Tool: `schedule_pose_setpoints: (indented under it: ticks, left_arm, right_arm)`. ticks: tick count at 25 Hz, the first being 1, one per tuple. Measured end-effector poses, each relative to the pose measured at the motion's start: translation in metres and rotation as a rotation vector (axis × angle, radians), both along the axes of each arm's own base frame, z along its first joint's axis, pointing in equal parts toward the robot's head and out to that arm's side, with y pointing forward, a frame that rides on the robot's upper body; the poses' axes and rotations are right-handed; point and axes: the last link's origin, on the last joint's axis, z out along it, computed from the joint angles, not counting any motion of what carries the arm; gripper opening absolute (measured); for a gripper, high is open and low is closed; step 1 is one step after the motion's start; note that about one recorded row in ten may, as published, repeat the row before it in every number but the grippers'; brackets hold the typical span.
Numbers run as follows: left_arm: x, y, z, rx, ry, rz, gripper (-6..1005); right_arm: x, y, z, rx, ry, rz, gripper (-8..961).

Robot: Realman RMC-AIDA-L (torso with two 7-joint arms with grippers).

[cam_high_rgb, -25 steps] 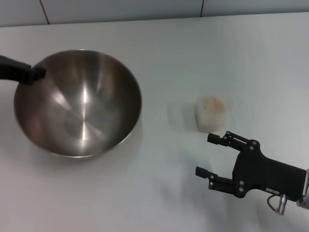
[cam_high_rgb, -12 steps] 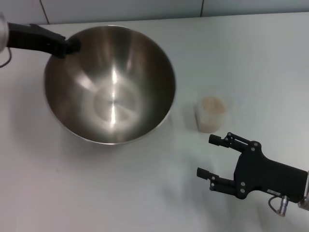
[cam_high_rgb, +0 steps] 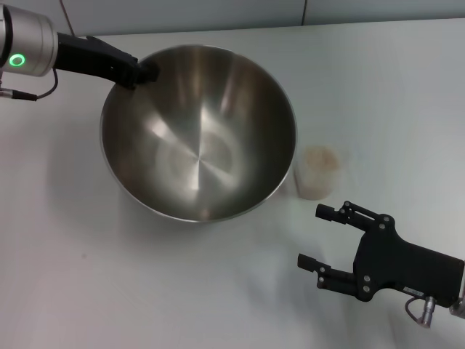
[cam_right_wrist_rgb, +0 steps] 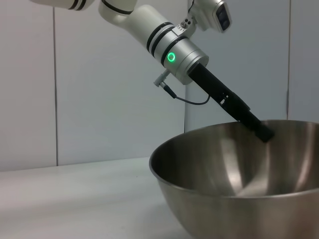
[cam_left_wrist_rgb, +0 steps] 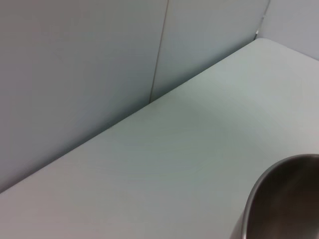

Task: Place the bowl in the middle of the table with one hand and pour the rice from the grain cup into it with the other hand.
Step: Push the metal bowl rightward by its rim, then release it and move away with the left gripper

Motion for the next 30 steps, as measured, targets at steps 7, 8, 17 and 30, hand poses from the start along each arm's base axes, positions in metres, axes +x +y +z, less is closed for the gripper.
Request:
schedule_pose_setpoints:
  ticks: [7,8,17,30]
  left_arm:
    - [0.0,0.0,-0.001,0.001,-0.002,0.005,69]
    - [-0.001,0.0,-0.001,0.001,-0.002,0.007,70]
    - [-0.017,-0.001,-0.02,-0.016,0.011,0.049,85]
    - [-0.022,-0.002,-0.031,-0.019,0.038,0.055,105]
  right_arm:
    - [0.0,0.0,0.0,0.001,0.0,-0.002,796]
    - [0.0,0.0,0.0,0.001,0.0,-0.002,796]
    - [0.0,0.001,0.0,0.001,-0.001,-0.001,796]
    - [0.0,0.001,0.0,0.001,-0.001,0.0,796]
